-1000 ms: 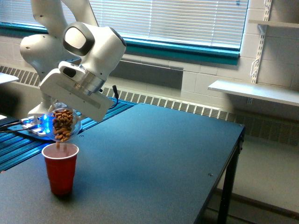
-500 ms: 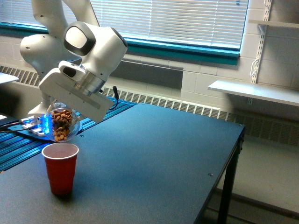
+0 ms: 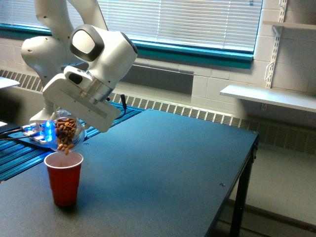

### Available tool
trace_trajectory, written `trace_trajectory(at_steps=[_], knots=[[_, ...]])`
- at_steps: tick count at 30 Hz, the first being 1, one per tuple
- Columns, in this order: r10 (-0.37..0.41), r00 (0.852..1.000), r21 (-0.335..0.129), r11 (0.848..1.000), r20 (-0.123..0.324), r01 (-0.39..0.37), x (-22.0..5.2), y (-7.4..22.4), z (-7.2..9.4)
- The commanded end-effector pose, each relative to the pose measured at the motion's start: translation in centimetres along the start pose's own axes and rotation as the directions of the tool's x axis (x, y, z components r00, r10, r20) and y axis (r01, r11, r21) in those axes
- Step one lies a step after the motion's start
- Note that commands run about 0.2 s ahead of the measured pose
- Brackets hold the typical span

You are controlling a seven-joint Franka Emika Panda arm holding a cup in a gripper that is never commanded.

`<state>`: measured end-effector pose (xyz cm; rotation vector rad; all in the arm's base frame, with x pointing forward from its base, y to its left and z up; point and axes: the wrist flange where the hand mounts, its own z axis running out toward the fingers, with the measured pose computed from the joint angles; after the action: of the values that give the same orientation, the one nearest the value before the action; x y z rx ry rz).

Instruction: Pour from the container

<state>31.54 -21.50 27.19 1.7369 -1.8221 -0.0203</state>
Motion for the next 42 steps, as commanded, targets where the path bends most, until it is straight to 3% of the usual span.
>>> trace_trajectory(at_steps=[1,16,42], knots=[[-0.028,1.0,-0.004,1.0,-0.005,0.028,0.3,-0.8,-0.6],[-0.063,0.998,-0.031,0.998,0.005,0.063,0.6,-2.0,-1.8],[-0.106,0.994,-0.084,0.991,0.022,0.107,-1.6,-1.0,0.5]])
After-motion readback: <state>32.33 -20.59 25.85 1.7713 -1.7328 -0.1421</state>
